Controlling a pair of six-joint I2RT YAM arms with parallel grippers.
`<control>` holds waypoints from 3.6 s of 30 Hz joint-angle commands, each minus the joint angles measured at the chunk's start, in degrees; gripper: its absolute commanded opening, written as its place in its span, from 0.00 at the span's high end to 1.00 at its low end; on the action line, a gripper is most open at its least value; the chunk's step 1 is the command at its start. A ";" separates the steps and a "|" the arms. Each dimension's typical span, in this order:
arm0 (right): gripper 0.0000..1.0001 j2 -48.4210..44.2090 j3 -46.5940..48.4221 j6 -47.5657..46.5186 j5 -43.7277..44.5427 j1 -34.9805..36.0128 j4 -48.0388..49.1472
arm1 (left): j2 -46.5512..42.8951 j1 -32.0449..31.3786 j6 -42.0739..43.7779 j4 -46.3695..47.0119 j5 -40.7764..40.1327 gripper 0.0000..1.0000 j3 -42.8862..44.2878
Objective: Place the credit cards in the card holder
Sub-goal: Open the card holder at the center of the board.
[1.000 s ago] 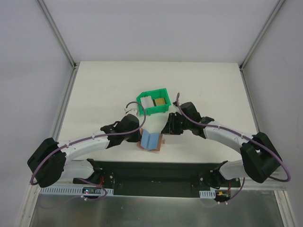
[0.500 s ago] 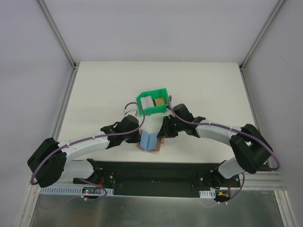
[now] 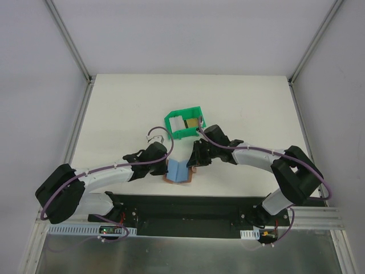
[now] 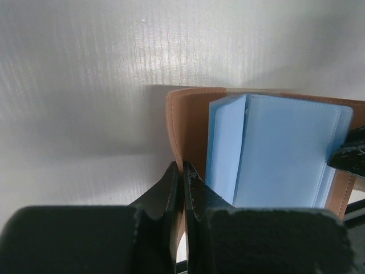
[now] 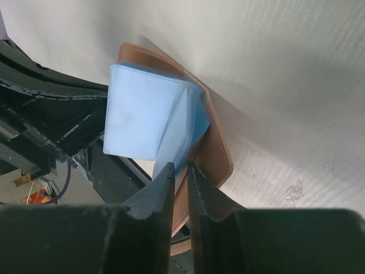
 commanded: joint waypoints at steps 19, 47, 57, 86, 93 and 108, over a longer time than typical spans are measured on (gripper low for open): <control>0.74 -0.59 1.15 0.06 -4.93 0.46 5.01 | 2.41 0.53 -2.56 0.91 -1.85 1.00 -2.62; 0.57 -0.86 5.02 -2.06 3.51 0.54 -3.17 | -7.08 0.18 1.13 6.18 1.32 1.00 -3.50; 0.43 2.57 4.84 2.08 0.78 1.16 3.69 | -8.40 0.00 0.96 6.53 1.40 1.00 -3.59; 0.30 6.88 12.84 -2.23 10.71 5.47 -7.65 | -10.51 -0.17 0.61 6.71 1.14 1.00 -4.03; 0.49 6.97 15.21 -5.21 16.59 7.22 -16.34 | -10.60 -0.17 -0.80 6.62 -0.18 1.00 -5.61; 0.78 2.57 17.05 -12.51 27.06 7.84 -26.37 | -11.39 -0.26 -4.84 6.80 -2.20 1.00 -8.07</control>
